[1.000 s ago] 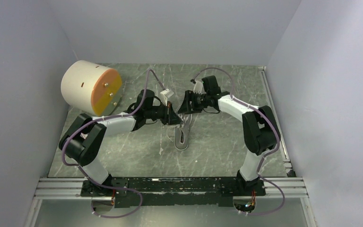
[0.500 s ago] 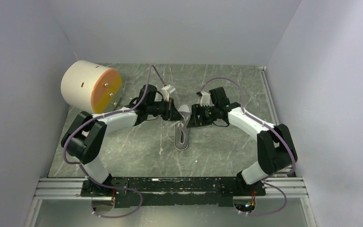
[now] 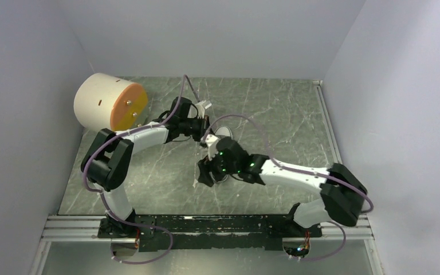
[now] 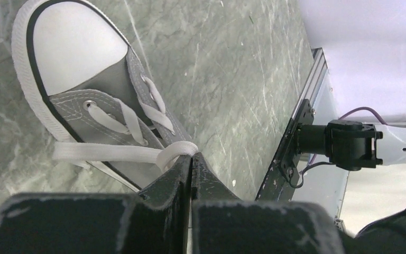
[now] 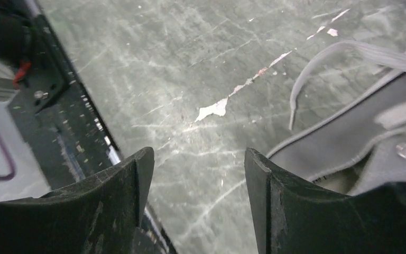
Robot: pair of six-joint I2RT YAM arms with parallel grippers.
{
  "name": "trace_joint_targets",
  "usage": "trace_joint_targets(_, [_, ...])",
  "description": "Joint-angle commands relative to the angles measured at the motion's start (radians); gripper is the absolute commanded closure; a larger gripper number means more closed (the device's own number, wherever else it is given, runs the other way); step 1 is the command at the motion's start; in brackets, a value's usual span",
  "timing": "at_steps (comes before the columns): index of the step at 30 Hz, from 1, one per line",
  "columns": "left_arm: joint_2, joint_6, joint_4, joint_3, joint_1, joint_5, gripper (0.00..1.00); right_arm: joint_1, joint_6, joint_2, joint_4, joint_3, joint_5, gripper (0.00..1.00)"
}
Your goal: Tie the shoes
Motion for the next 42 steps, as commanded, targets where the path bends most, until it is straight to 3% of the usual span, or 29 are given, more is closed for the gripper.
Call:
trace_joint_targets(1, [0.010,-0.019,-0.043,0.023,0.008,0.008,0.95,0.119,0.039,0.138,0.156,0.026,0.281,0.33])
trace_joint_targets(6, [-0.006,-0.035,-0.028,0.008,0.010,-0.005,0.95,0.185,0.038,0.264,0.160,0.083,0.497,0.34])
trace_joint_targets(17, [-0.015,-0.038,-0.026,-0.007,0.009,-0.002,0.95,0.183,0.001,0.337,0.161,0.131,0.564,0.34])
trace_joint_targets(23, [-0.007,-0.038,-0.025,-0.003,0.010,0.008,0.95,0.180,0.044,0.463,0.164,0.198,0.664,0.39])
trace_joint_targets(28, [-0.017,-0.042,-0.026,-0.004,0.010,0.008,0.95,0.172,0.093,0.493,0.164,0.185,0.725,0.48])
trace_joint_targets(32, [-0.018,-0.033,-0.039,-0.004,0.009,0.010,0.95,0.160,0.102,0.495,0.202,0.150,0.712,0.49])
trace_joint_targets(36, [-0.019,-0.027,-0.048,-0.004,0.010,0.010,0.95,0.154,0.104,0.519,0.216,0.142,0.684,0.67])
trace_joint_targets(40, [-0.019,-0.020,-0.050,-0.005,0.010,0.010,0.95,0.154,0.081,0.494,0.232,0.130,0.667,1.00])
trace_joint_targets(42, [-0.020,-0.021,-0.050,-0.005,0.009,0.010,0.95,0.154,0.062,0.458,0.205,0.141,0.637,1.00])
